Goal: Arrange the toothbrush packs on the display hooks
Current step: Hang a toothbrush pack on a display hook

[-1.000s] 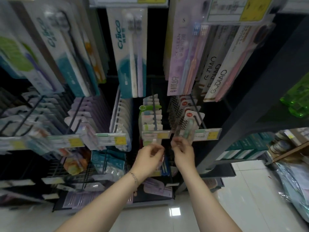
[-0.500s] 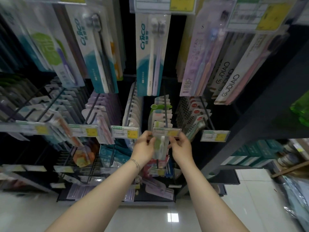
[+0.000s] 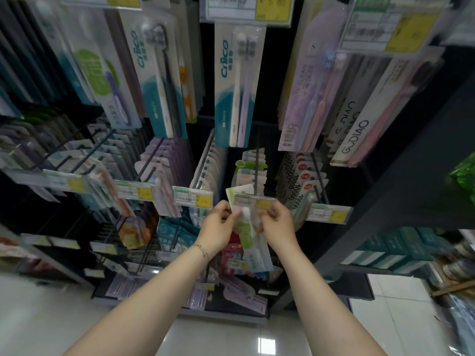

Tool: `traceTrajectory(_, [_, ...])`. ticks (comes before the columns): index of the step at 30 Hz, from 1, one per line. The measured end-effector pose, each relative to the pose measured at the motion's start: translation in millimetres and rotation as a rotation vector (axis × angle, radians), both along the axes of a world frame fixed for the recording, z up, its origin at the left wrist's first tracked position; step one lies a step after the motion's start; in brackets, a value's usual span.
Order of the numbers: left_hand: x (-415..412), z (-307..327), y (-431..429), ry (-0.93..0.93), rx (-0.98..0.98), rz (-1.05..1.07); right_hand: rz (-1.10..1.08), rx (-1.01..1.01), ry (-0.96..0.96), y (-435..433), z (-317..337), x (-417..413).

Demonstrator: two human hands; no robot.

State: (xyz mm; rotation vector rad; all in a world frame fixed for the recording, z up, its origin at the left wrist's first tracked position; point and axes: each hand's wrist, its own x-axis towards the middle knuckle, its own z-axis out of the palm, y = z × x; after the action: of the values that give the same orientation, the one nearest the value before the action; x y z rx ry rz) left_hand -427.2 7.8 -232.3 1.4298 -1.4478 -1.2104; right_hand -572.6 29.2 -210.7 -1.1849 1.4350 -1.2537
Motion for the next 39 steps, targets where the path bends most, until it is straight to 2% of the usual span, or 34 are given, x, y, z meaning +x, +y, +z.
traceTrajectory(8, [24.0, -10.0, 12.6, -0.017, 0.06, -0.017, -0.024, 0.148, -0.002, 4.0, -16.7, 18.9])
traceTrajectory(12, [38.2, -11.0, 14.8, -0.041, 0.048, -0.077, 0.0, 0.158, 0.031, 13.3, -18.7, 27.9])
traceTrajectory(17, [64.0, -6.7, 20.5, -0.059, 0.024, -0.131, -0.015, 0.161, -0.014, 23.8, -19.2, 47.4])
traceTrajectory(26, [113.9, 22.4, 24.4, -0.055, -0.035, -0.222, -0.142, 0.053, -0.086, 38.4, -7.3, 94.4])
traceTrajectory(33, [132.7, 15.7, 27.5, -0.138, 0.0, -0.353, -0.291, 0.132, -0.192, 54.7, -16.7, 122.0])
traceTrajectory(39, [157.0, 25.2, 33.8, -0.153, -0.043, -0.423, -0.378, 0.087, -0.245, 71.5, -16.1, 150.6])
